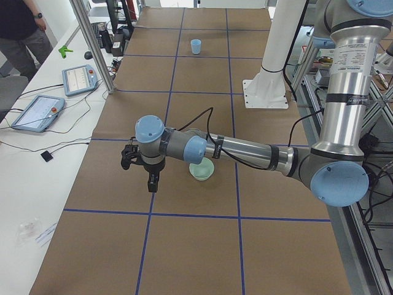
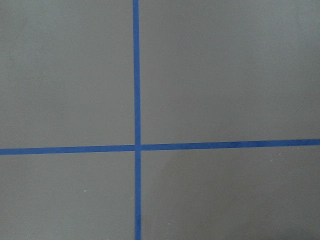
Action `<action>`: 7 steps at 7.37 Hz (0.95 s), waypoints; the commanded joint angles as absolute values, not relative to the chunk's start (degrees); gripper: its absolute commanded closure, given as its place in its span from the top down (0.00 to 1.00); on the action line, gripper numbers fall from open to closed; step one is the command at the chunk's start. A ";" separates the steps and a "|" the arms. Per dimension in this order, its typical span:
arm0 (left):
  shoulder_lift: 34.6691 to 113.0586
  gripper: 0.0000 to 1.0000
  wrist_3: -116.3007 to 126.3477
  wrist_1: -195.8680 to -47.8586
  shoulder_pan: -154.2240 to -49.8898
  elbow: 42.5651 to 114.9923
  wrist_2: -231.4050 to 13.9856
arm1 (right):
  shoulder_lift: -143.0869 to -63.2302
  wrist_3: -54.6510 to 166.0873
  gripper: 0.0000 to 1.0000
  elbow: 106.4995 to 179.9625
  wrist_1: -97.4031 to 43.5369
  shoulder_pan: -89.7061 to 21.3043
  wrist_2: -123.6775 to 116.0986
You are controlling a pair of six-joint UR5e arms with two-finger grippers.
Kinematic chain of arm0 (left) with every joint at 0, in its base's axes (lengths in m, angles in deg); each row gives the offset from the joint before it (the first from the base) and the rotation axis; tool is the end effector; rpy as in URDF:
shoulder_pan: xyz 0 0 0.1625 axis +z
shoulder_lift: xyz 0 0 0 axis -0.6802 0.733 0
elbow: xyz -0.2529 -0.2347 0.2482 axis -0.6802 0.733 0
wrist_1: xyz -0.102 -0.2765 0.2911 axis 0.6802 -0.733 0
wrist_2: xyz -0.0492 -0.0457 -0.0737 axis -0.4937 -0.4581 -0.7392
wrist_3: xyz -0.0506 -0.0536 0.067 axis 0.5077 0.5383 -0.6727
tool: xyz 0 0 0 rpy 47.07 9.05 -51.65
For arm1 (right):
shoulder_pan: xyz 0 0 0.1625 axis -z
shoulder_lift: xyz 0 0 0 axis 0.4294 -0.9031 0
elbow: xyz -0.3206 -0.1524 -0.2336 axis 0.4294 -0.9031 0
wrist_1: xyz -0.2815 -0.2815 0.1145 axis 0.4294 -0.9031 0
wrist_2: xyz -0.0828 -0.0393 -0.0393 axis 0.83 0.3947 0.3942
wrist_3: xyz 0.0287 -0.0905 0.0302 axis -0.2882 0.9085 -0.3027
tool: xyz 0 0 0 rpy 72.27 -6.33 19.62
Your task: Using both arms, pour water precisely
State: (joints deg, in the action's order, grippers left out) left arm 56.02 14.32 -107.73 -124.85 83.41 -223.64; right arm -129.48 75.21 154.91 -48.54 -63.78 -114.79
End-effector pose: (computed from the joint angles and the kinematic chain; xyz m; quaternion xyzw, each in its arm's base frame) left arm 0.0117 -0.5223 0.5686 0.0423 0.4166 -0.0600 0.9061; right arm 0.0579 -0.4432 0.5988 0.0081 -0.3747 -0.0310 0.9266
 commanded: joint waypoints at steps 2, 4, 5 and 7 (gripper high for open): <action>47.97 1.00 35.33 -129.01 -114.79 83.35 -222.54 | -129.42 75.21 1.00 154.82 -48.54 -63.78 -114.80; 45.31 1.00 40.63 -135.20 -107.32 83.35 -218.07 | -129.42 75.21 1.00 154.65 -48.54 -63.78 -114.80; 45.04 1.00 40.74 -135.14 -104.59 83.35 -217.87 | -129.42 75.12 1.00 154.65 -48.54 -63.78 -114.80; 44.34 0.99 40.83 -135.22 -101.14 83.35 -217.87 | -129.42 75.12 1.00 154.56 -48.54 -63.78 -114.80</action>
